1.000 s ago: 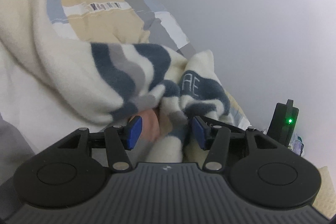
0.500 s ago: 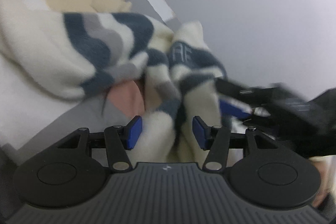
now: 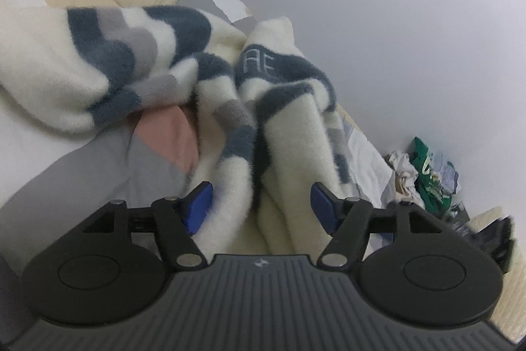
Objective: Fold large clothes
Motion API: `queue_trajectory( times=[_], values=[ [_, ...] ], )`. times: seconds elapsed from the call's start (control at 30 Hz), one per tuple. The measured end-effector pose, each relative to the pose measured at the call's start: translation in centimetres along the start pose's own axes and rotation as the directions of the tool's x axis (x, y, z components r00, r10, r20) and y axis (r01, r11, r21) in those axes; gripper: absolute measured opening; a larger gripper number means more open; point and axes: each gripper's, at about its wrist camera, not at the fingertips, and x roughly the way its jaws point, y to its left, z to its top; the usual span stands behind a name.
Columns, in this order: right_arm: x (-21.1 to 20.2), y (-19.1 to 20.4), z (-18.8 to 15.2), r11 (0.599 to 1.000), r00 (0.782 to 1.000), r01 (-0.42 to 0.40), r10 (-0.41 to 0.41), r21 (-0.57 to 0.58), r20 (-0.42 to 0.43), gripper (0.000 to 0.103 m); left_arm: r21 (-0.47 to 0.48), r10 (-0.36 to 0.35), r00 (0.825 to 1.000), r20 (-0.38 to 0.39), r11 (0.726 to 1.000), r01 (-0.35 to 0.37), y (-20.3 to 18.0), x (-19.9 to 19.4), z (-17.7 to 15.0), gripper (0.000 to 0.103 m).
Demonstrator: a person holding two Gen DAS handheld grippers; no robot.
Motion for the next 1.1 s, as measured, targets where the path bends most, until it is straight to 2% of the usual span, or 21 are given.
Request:
queue_trajectory(
  times=[0.1,0.17,0.2,0.23,0.3,0.37,0.43,0.47,0.6,0.67,0.77,0.83,0.87,0.93,1.0,1.07,1.1],
  values=[
    [1.7,-0.4,-0.7,0.999,0.997,-0.048,0.049,0.014,-0.054,0.069,-0.004,0.006,1.000,0.014,1.000,-0.006,-0.2,0.1,-0.2,0.072],
    [2.8,0.1,-1.3,0.998,0.994,-0.061,0.058,-0.026,-0.091,0.061,-0.002,0.010,1.000,0.020,1.000,-0.010,-0.3,0.3,-0.3,0.072],
    [3.3,0.6,-1.8,0.997,0.993,-0.043,0.036,-0.061,-0.114,0.047,0.001,0.012,1.000,0.021,1.000,-0.012,-0.4,0.5,-0.3,0.073],
    [4.0,0.9,-2.2,0.996,0.991,-0.022,0.011,-0.089,-0.132,0.040,0.005,0.015,1.000,0.022,1.000,-0.015,-0.4,0.6,-0.3,0.073],
    [5.3,1.1,-3.2,0.994,0.988,0.011,-0.028,-0.111,-0.150,0.038,0.010,0.025,0.999,0.025,1.000,-0.025,-0.5,0.8,-0.4,0.074],
    [6.0,1.1,-4.1,0.988,0.983,0.077,-0.098,-0.137,-0.157,0.028,0.004,0.030,0.999,0.027,1.000,-0.030,-0.3,1.0,-0.4,0.074],
    [6.0,1.1,-4.2,0.982,0.981,0.125,-0.144,-0.141,-0.130,0.014,0.005,0.041,0.999,0.031,0.999,-0.041,-0.3,1.2,-0.4,0.074],
    [5.8,1.1,-3.9,0.983,0.981,0.138,-0.153,-0.120,-0.121,0.012,0.010,0.044,0.999,0.032,0.999,-0.044,-0.3,1.3,-0.4,0.074],
    [2.4,2.2,-1.7,0.977,0.982,0.183,-0.187,-0.112,-0.025,0.010,-0.004,0.057,0.998,0.032,0.998,-0.056,-0.3,0.8,-0.5,0.074],
    [0.6,3.2,-0.7,0.959,0.972,0.234,-0.230,-0.159,0.042,0.010,-0.012,0.055,0.998,0.032,0.998,-0.055,-0.3,0.4,-0.7,0.074],
    [-2.1,4.2,1.8,0.897,0.929,0.361,-0.325,-0.255,0.175,0.009,-0.020,0.054,0.998,0.029,0.998,-0.053,-0.3,0.1,-0.9,0.074],
    [-3.3,4.1,3.9,0.855,0.899,0.431,-0.378,-0.290,0.222,0.010,-0.009,0.072,0.997,0.019,0.997,-0.072,-0.6,0.1,-0.9,0.074],
    [-3.7,4.1,4.8,0.826,0.882,0.466,-0.405,-0.317,0.242,0.010,0.005,0.079,0.997,0.018,0.997,-0.079,-0.8,0.2,-0.9,0.074],
    [-4.4,4.2,7.0,0.741,0.835,0.548,-0.464,-0.387,0.294,0.010,0.042,0.099,0.995,0.016,0.994,-0.099,-1.4,0.3,-1.1,0.074],
    [-4.9,4.1,9.6,0.639,0.774,0.634,-0.511,-0.436,0.375,0.010,0.066,0.099,0.995,0.017,0.993,-0.100,-1.9,0.4,-1.3,0.074],
    [-5.1,3.7,12.0,0.513,0.696,0.718,-0.526,-0.471,0.488,0.010,0.079,0.091,0.996,0.013,0.993,-0.092,-2.3,0.5,-1.3,0.074],
    [-4.9,3.4,13.2,0.428,0.648,0.761,-0.534,-0.487,0.543,0.010,0.083,0.093,0.996,0.013,0.992,-0.094,-2.5,0.6,-1.4,0.074]
  ],
)
